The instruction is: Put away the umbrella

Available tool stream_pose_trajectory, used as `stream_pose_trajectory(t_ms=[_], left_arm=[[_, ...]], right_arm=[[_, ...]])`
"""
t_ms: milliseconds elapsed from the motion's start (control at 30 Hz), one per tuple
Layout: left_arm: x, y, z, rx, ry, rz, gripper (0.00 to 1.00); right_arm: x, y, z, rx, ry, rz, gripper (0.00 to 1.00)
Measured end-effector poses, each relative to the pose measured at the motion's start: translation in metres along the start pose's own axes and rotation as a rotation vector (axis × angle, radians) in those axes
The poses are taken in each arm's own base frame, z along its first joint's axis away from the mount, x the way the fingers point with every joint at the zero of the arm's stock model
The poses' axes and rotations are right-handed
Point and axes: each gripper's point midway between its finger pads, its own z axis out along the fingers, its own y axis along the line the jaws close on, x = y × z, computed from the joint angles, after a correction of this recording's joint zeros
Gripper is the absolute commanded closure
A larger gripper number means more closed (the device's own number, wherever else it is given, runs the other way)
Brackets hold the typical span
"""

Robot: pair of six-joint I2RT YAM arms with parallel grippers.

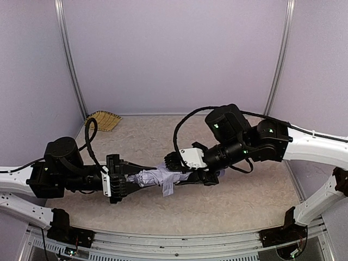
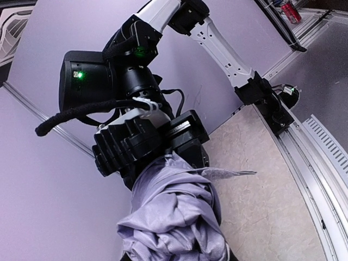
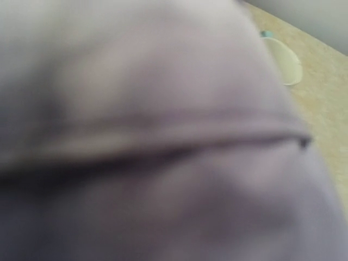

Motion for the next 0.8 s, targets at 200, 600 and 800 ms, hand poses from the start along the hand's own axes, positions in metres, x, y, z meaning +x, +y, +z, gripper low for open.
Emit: stream_pose_trajectory(t_ms=[200, 600, 800], left_arm=[[0.011, 0.024, 0.006, -0.139, 0.056, -0.153, 1.00], [0.033, 0.111, 0.009, -0.460, 0.188, -0.533, 1.00], [0.049, 0.118, 0.001, -0.512, 0.230, -0.631, 1.00]], right_arm=[[-0.003, -0.035, -0.020, 0.250, -0.048, -0.008, 0.28], [-0.036, -0.065, -0.098, 0.657, -0.227, -0.128, 0.27], [-0.060, -0.055, -0.073, 0.677, -0.267, -0.240, 0.35]])
